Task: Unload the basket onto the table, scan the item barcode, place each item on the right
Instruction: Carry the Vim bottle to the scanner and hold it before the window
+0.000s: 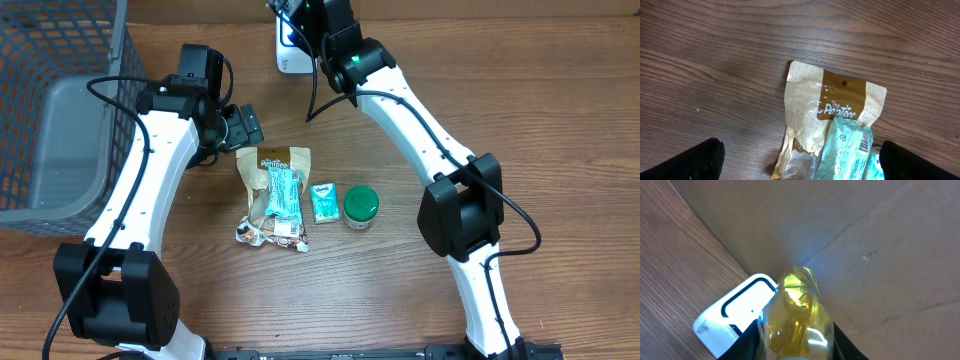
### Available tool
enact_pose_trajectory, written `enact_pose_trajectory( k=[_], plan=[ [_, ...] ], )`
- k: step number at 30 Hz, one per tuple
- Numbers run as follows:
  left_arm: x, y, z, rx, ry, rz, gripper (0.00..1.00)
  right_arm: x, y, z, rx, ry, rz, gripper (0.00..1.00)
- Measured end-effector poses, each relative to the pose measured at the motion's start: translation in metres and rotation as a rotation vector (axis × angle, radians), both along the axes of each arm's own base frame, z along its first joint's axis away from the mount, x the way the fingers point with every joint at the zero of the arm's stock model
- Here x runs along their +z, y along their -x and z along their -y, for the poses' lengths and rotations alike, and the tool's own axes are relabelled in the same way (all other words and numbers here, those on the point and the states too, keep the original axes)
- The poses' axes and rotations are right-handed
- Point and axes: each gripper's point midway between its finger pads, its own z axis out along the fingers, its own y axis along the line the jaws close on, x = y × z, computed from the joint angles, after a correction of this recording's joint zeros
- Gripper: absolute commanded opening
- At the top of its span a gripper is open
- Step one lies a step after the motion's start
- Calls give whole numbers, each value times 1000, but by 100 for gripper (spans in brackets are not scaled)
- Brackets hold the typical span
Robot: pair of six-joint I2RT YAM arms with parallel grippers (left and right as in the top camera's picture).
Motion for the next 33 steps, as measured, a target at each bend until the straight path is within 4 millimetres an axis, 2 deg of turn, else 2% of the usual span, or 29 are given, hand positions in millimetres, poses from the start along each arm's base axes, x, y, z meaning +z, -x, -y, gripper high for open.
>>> enact_pose_trajectory(
  k=[10, 14, 23, 28, 33],
  plan=[
    [0, 0, 0, 0, 0, 0, 100, -44, -18, -2, 69, 244, 69, 4],
    [0, 0, 0, 0, 0, 0, 100, -52, -24, -5, 79, 282, 101, 4],
    [0, 0, 0, 0, 0, 0, 100, -56, -29, -4, 59, 285, 123, 4],
    [0, 0, 0, 0, 0, 0, 100, -46, -32, -6, -39, 161, 145, 4],
    [0, 0, 0, 0, 0, 0, 100, -38, -21, -3, -103, 78, 82, 4]
  ],
)
